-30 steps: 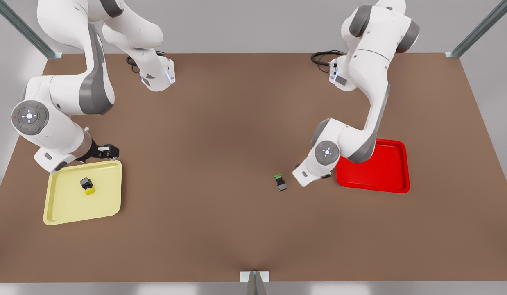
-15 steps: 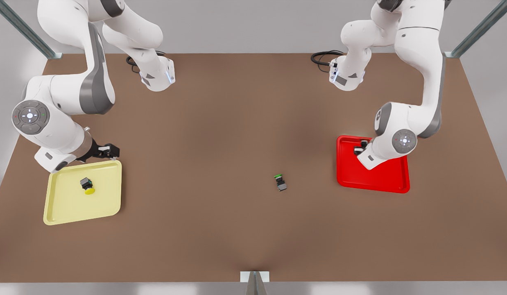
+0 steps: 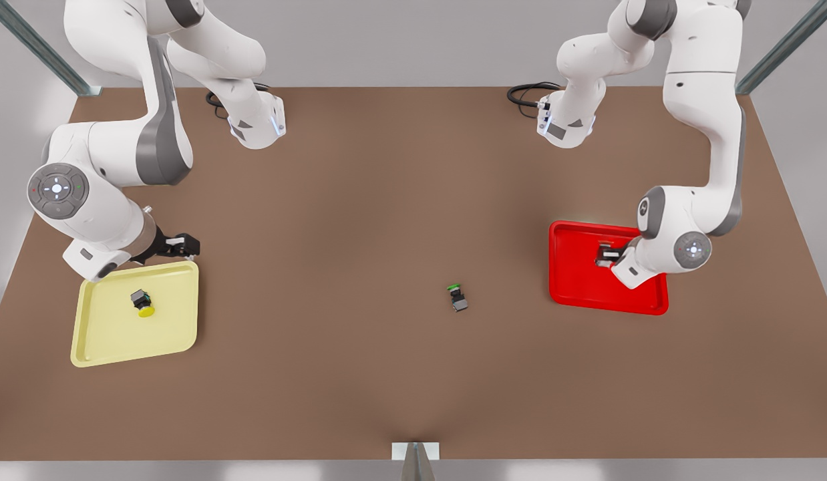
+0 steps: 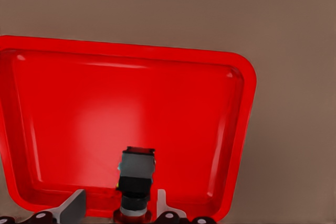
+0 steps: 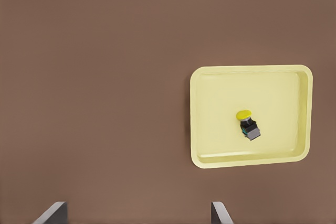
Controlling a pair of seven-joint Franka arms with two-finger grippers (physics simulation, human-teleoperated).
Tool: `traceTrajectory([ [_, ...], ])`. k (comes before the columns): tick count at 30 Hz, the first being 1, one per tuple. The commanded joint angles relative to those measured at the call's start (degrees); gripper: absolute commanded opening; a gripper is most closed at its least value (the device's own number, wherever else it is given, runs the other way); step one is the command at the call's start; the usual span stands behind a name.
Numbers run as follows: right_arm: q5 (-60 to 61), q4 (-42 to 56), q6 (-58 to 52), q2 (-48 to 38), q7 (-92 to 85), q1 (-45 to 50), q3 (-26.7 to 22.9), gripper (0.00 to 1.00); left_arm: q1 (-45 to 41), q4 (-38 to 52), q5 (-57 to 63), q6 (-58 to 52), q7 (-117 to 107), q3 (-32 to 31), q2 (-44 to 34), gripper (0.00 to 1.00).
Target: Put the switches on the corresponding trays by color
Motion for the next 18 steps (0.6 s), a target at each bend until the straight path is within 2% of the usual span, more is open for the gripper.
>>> traceTrajectory([
  [1, 0.0, 0.0, 0.0, 0.0, 0.0, 0.0, 0.0, 1.00, 0.0, 0.0, -0.8, -0.1, 0.0, 0.0, -0.1, 1.00],
  [5, 0.0, 0.0, 0.0, 0.0, 0.0, 0.0, 0.0, 1.00, -0.9, 2.0, -1.1, -2.4, 0.0, -0.4, -5.0, 1.00],
  [6, 0.0, 0.0, 0.0, 0.0, 0.0, 0.0, 0.0, 1.00, -1.0, 4.8, -1.4, -5.5, -0.3, -2.4, -6.0, 1.00],
  [8, 0.0, 0.0, -0.1, 0.0, 0.0, 0.0, 0.0, 1.00, -1.2, 17.9, -1.0, -17.9, -4.0, -6.4, -5.4, 1.00],
  [10, 0.0, 0.0, -0.1, 0.0, 0.0, 0.0, 0.0, 1.00, -2.1, 25.5, -1.0, -20.4, -4.9, -6.9, -5.3, 1.00],
  [11, 0.0, 0.0, -0.1, -0.1, 0.0, 0.0, 0.0, 1.00, -2.0, 30.8, -0.7, -25.2, -4.9, -7.0, -5.1, 1.00],
  [12, 0.0, 0.0, -0.1, -0.1, 0.0, 0.0, 0.0, 1.00, -2.3, 32.1, -0.7, -26.5, -4.5, -6.2, -6.4, 1.00],
  [14, 0.0, 0.0, -0.1, -0.1, 0.0, 0.0, 0.0, 1.00, -8.8, 30.9, -1.5, -27.9, -3.9, 5.5, -11.4, 1.00],
  [16, 0.0, 0.0, -0.2, -0.1, 0.0, 0.0, 0.0, 1.00, -14.3, 30.7, -1.8, -29.4, -1.8, 14.1, -12.0, 1.00],
  [18, 0.0, 0.0, -0.2, -0.1, 0.0, 0.0, 0.0, 1.00, -14.5, 30.7, -3.9, -29.7, -2.0, 14.5, -12.2, 1.00],
])
